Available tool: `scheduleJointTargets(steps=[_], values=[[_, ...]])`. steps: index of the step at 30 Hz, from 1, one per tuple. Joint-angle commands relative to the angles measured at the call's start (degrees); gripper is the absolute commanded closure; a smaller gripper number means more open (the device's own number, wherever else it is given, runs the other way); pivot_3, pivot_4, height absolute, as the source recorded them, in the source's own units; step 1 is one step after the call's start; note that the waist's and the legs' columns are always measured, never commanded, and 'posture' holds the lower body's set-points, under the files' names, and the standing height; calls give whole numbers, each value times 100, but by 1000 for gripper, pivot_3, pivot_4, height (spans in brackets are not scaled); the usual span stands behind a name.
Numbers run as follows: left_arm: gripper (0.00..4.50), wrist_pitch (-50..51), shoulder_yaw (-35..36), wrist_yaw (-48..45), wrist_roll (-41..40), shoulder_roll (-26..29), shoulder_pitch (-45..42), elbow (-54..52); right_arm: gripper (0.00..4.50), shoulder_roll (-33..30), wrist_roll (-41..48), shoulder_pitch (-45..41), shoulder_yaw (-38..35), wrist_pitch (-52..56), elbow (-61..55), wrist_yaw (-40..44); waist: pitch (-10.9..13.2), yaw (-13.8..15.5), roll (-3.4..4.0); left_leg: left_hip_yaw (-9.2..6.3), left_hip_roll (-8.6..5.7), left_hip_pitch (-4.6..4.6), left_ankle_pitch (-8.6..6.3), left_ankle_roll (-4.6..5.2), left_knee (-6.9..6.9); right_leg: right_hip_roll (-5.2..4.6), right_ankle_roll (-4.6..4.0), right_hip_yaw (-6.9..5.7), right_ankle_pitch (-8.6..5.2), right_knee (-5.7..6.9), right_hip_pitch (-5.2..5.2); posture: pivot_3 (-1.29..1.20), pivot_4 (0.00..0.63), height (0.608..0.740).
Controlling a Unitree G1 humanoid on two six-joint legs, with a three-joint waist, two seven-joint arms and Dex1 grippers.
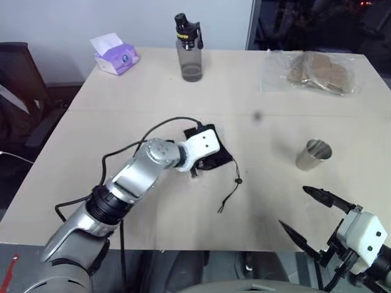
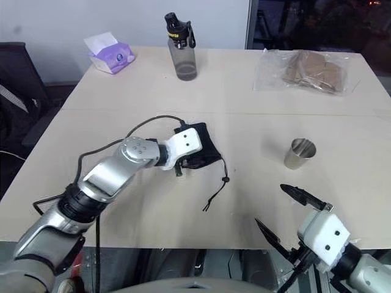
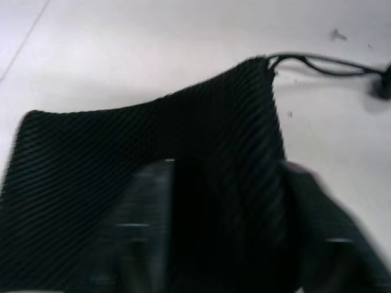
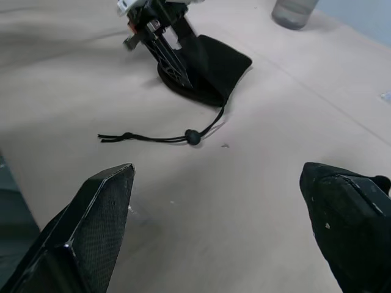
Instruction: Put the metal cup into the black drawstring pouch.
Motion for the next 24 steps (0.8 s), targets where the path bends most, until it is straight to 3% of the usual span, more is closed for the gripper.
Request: scheduleJointTargets(steps=[1, 4, 6, 10, 14, 18, 19, 20, 24], values=[[4460, 349, 389, -200, -203, -136, -301, 141, 0, -147, 136, -181, 22, 156, -226, -496, 0, -5, 0, 0, 0, -1, 0, 0, 2, 0, 0, -1, 0, 0, 0, 0, 150, 740], [4460, 722, 578, -349, -411, -233, -505, 335, 0, -436, 109, -638, -82, 642, -226, -993, 0, -19, 0, -3, 0, 0, 0, 0, 5, 0, 1, 2, 1, 1, 0, 0, 150, 740], [4460, 848, 647, -388, -462, -265, -620, 463, 0, -703, -157, -1146, -246, 1570, -226, -1502, -1, -16, 0, -1, 0, 3, 0, 0, 5, 0, 1, 1, 1, 5, 2, 0, 150, 740], [4460, 880, 686, -337, -419, -352, -695, 524, 0, -1363, 409, -2513, -315, 3321, -178, -1610, -1, -12, -1, 0, -7, -4, 1, 2, 19, 0, 3, 4, 3, 11, 0, 0, 150, 740], [4460, 987, 719, -158, -374, -523, -685, 457, 0, -1997, 530, -3974, 176, 4398, 486, -1429, 0, -6, -1, -2, -10, -19, 1, 2, 30, 1, 9, -14, 20, 12, -2, 0, 150, 740], [4460, 947, 663, 46, -240, -576, -585, 201, 0, -2475, 289, -4738, 1009, 4730, 1342, -1156, 1, -4, -2, -9, -13, -38, -1, 6, 41, -1, 0, -27, 29, 8, -6, 0, 150, 740], [4500, 939, 643, 88, -208, -575, -557, 128, 523, -2571, 198, -4848, 1186, 4706, 1524, -1088, 2, -3, -2, -8, -15, -40, -2, 8, 42, -2, 1, -26, 29, 6, -6, 0, 150, 740], [4500, 990, 653, 127, -211, -585, -536, 56, 756, -2716, 63, -4931, 1374, 4622, 1661, -989, 2, -7, -2, -8, -16, -42, -4, 10, 42, -4, 1, -26, 28, 3, -6, 0, 150, 740], [4500, 1157, 734, 212, -239, -560, -447, -210, 2781, -2876, -18, -5157, 1513, 4705, 1791, -784, 3, -10, 1, -2, -22, -42, -7, 15, 44, -12, 5, -22, 27, 3, -6, 0, 150, 740]])
